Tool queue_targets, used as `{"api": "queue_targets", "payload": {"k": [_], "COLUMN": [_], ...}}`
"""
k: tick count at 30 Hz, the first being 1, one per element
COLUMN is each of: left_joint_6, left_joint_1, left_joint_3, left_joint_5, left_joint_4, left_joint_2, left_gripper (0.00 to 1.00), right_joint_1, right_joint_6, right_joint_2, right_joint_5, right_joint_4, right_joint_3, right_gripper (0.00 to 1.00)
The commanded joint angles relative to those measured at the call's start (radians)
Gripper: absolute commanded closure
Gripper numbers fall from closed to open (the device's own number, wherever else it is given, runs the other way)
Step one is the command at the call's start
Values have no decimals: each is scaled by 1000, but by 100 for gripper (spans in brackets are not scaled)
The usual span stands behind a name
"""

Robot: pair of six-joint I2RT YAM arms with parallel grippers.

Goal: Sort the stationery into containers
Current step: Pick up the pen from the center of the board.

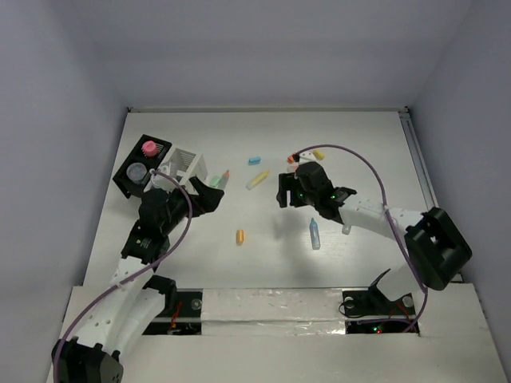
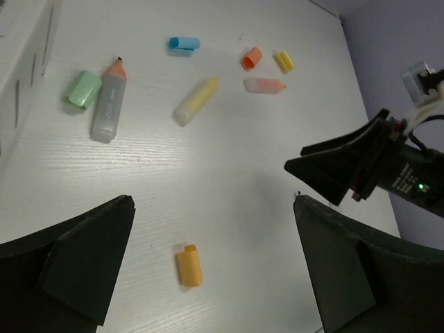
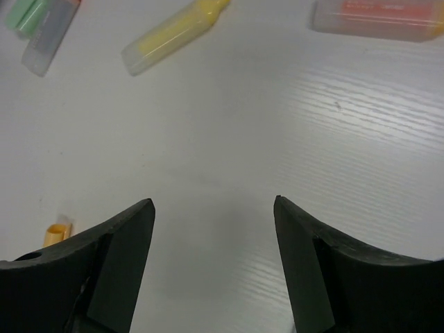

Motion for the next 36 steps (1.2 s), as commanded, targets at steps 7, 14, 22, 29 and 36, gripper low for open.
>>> {"api": "queue_targets", "payload": {"k": [7, 14, 22, 29, 36], "left_joint_6": [-24, -8, -13, -30, -25], "left_joint_1": [-65, -74, -74, -74, -74], "left_joint_3": [0, 15, -5, -26, -10], "left_joint_5": [-4, 7, 23, 62, 48], "left_joint_4": [96, 43, 57, 97, 83], "left_joint_2": [-51, -99, -133, -108, -121], "left_gripper": [1, 1, 1, 1, 1], "right_joint_1": [7, 7, 7, 7, 17], "right_joint_6": [85, 96, 107, 81, 14], "right_joint_2": [302, 533, 645, 699, 770], "right_joint_5": [-92, -61, -13, 24, 108], "right_joint_4": [106, 45, -31, -90, -227], "right_joint_3": [283, 521, 615, 685, 788], "right_gripper": [17, 17, 18, 20, 28]}}
